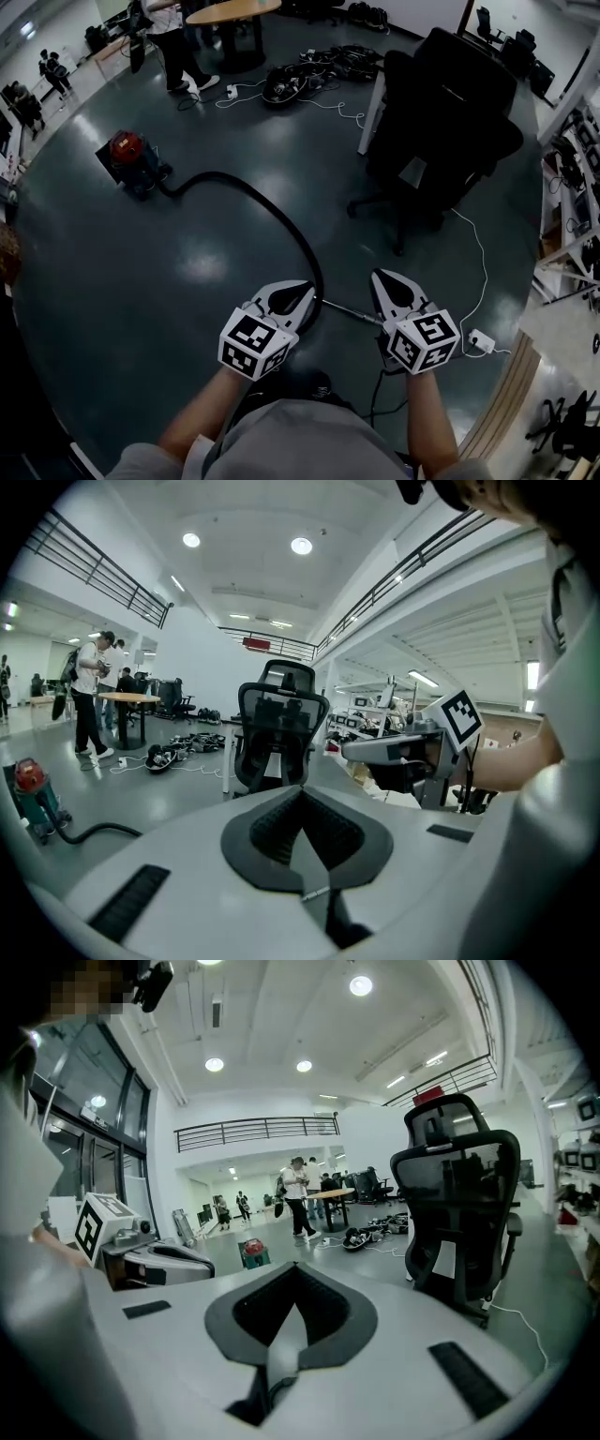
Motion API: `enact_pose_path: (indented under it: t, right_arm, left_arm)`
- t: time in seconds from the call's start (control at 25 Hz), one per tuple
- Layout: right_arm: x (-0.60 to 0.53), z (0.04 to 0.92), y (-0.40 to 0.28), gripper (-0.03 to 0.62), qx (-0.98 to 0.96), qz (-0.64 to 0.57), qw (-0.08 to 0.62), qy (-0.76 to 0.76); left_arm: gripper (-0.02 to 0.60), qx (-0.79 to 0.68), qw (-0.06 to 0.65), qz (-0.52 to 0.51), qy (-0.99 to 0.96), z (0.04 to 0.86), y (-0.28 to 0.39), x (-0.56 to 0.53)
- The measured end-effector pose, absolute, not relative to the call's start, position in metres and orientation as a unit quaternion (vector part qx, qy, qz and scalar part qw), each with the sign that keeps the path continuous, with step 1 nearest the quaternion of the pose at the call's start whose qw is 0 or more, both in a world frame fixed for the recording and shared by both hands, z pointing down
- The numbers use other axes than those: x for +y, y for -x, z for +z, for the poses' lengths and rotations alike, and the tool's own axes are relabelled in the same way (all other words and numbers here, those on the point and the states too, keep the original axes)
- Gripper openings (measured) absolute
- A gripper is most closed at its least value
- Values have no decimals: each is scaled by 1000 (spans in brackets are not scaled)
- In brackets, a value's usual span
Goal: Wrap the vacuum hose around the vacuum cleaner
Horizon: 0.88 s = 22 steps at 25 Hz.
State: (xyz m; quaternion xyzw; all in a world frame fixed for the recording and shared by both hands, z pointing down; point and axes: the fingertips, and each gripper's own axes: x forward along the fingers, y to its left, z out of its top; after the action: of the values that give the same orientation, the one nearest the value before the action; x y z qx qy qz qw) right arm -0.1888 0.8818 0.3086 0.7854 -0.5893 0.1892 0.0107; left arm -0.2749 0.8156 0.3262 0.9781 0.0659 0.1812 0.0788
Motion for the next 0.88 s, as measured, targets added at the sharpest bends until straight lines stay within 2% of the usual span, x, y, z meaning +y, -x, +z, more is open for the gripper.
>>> enact_pose_path:
  t: [0.48,0.88]
  right_arm:
    - [806,319,198,5,-540,212,52,-813]
    - [784,373,211,5,-516,264,92,-810]
  left_arm:
    - [8,129,109,202,-965,362,278,735]
    - [8,145,143,247,-948,427,290,693]
